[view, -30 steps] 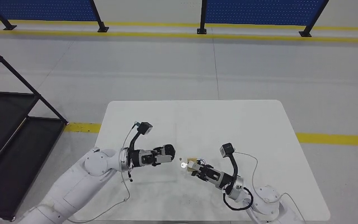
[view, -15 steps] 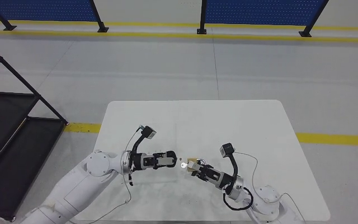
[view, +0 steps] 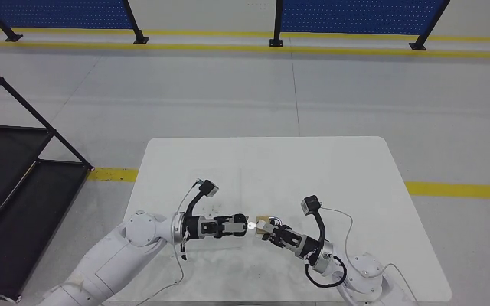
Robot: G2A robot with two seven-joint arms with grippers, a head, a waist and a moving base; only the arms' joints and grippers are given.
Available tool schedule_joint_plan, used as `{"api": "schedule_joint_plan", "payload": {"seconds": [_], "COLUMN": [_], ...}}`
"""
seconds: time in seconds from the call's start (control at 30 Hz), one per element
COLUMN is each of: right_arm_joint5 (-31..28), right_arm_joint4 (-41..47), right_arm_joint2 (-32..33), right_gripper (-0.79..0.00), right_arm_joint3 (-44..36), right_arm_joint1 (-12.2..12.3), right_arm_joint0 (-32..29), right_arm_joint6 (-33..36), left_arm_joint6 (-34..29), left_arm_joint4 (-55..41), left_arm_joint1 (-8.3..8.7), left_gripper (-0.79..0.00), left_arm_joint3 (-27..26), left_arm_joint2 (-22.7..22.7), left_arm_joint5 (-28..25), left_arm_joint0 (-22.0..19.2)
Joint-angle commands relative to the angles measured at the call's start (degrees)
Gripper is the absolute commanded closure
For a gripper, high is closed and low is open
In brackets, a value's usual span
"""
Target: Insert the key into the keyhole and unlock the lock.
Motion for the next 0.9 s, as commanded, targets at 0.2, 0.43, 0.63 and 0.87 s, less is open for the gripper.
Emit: {"api": "schedule_joint_plan", "payload": {"seconds": [0.2,0.43,0.63,0.87], "right_arm_joint5": [0.0,0.0,0.0,0.0], "right_arm_joint4": [0.0,0.0,0.0,0.0], "right_arm_joint2": [0.0,0.0,0.0,0.0], "right_gripper": [0.0,0.0,0.0,0.0], "right_arm_joint3": [0.0,0.0,0.0,0.0], "right_arm_joint1": [0.0,0.0,0.0,0.0], "right_arm_joint0": [0.0,0.0,0.0,0.0], "right_arm_joint6": [0.0,0.0,0.0,0.0], "left_arm_joint6": [0.28,0.06,-0.37,-0.79], "left_arm_joint4": [1.36,2.36,2.91,2.78], "left_arm_joint1": [-0.12,-0.19,-0.42,-0.74], "left_gripper": [-0.237,-0.197,-0.086,-0.068], "left_arm_joint3": [-1.26,-2.13,-2.27,-1.98], "left_arm_joint2": [-1.07,-1.93,-2.03,-2.2], "left_arm_joint5": [1.51,2.55,3.46,4.16], "left_arm_joint0": [0.7,1.43,1.49,1.31]}}
